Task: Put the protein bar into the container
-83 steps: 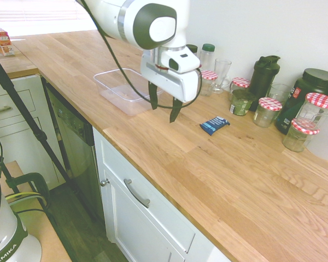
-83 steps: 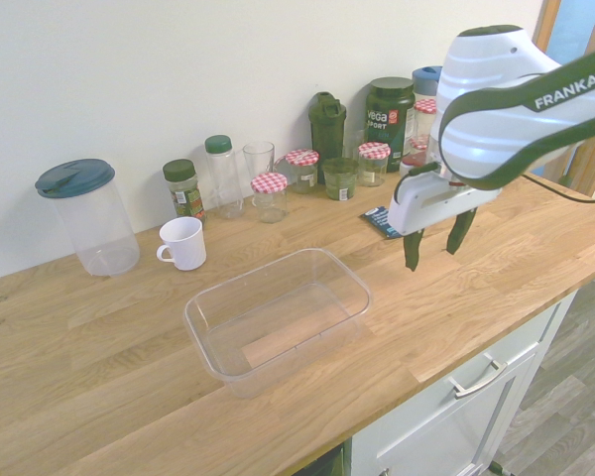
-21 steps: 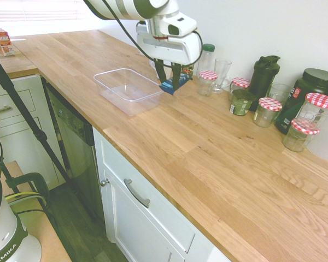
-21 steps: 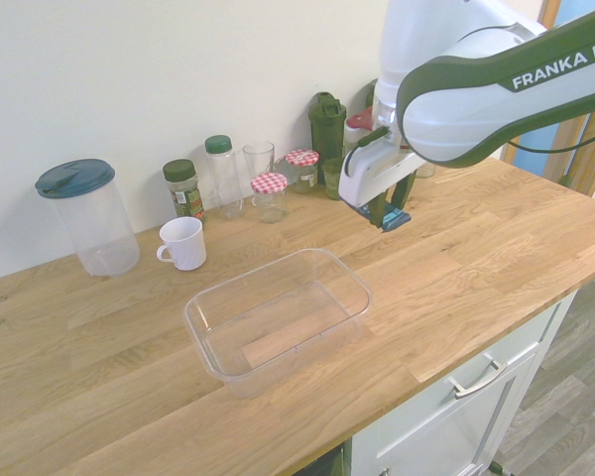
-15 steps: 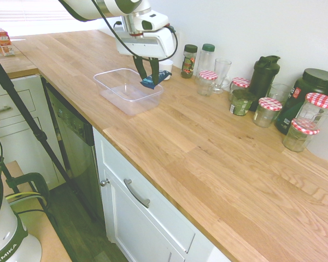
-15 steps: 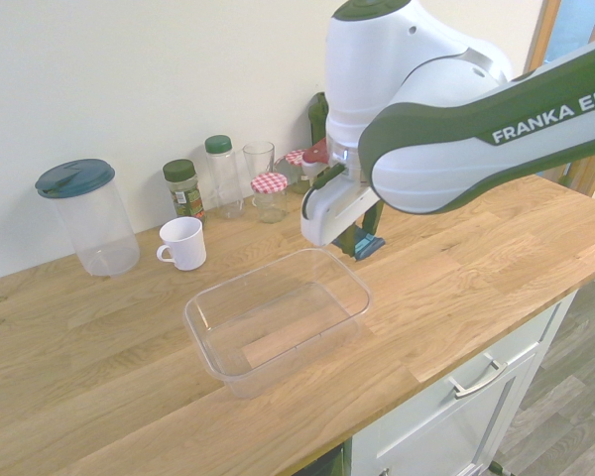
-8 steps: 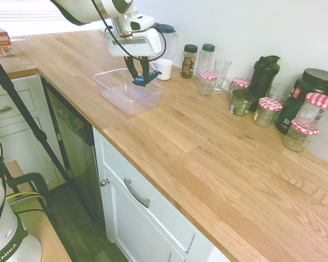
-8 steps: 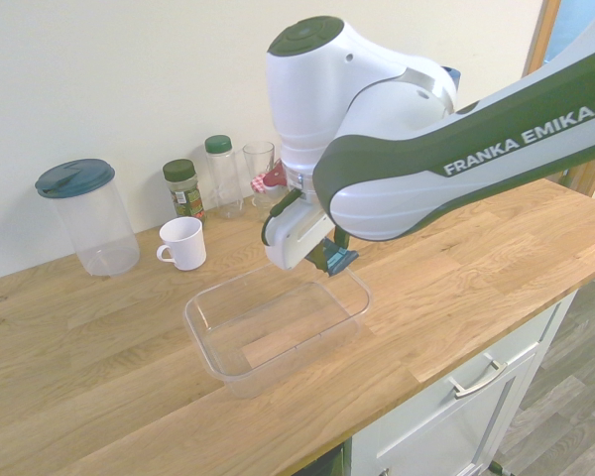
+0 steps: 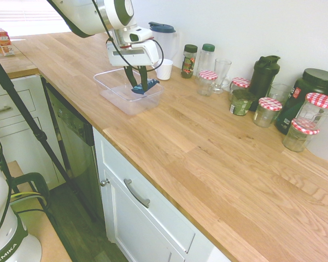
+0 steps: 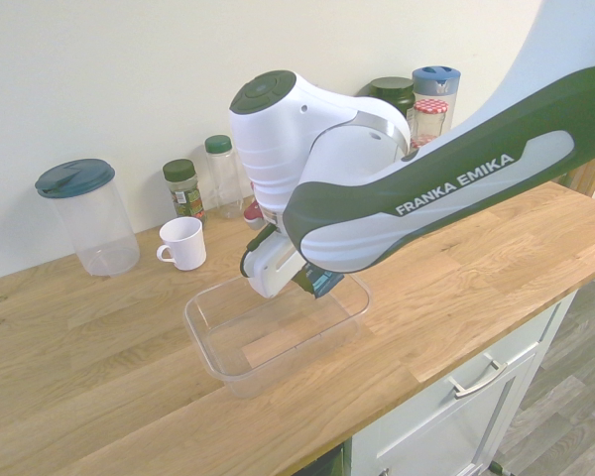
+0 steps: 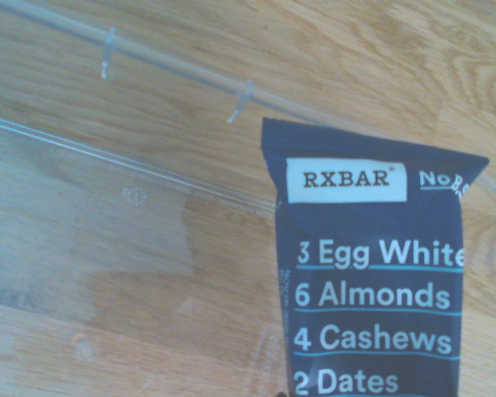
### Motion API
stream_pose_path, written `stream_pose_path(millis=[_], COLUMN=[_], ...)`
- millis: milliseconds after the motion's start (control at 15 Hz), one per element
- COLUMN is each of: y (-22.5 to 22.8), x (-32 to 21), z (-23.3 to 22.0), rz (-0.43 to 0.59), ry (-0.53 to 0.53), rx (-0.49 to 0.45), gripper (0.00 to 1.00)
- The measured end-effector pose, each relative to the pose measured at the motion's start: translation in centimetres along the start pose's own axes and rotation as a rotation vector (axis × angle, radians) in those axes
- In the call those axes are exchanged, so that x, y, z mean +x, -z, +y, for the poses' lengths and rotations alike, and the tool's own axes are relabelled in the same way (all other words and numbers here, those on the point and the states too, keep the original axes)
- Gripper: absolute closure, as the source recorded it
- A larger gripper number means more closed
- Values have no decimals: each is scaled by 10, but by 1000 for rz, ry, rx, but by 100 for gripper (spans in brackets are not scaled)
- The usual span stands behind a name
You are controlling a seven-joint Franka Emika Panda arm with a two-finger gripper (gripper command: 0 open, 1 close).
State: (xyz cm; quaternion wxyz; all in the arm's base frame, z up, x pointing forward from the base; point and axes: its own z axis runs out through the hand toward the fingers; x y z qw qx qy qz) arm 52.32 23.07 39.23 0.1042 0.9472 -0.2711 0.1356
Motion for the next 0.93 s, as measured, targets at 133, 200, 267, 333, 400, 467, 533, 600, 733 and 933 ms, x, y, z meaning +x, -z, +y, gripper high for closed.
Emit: stream_pose_path(millis=[133, 200, 267, 333, 400, 467, 533, 600, 733, 933], y=[-1, -1, -1, 0, 0, 1, 2, 4, 20, 68], x=[2, 2, 1, 0, -1, -2, -4, -5, 0, 38], z=[1, 1, 1, 0, -1, -2, -3, -3, 2, 41], rz=[0, 0, 0, 1, 1, 1, 2, 3, 1, -30], ry=[-4, -3, -1, 1, 3, 7, 11, 10, -16, -120], rx=[-2, -2, -1, -1, 0, 1, 2, 7, 35, 129], gripper=[0, 0, 0, 0, 0, 0, 0, 0, 0, 0])
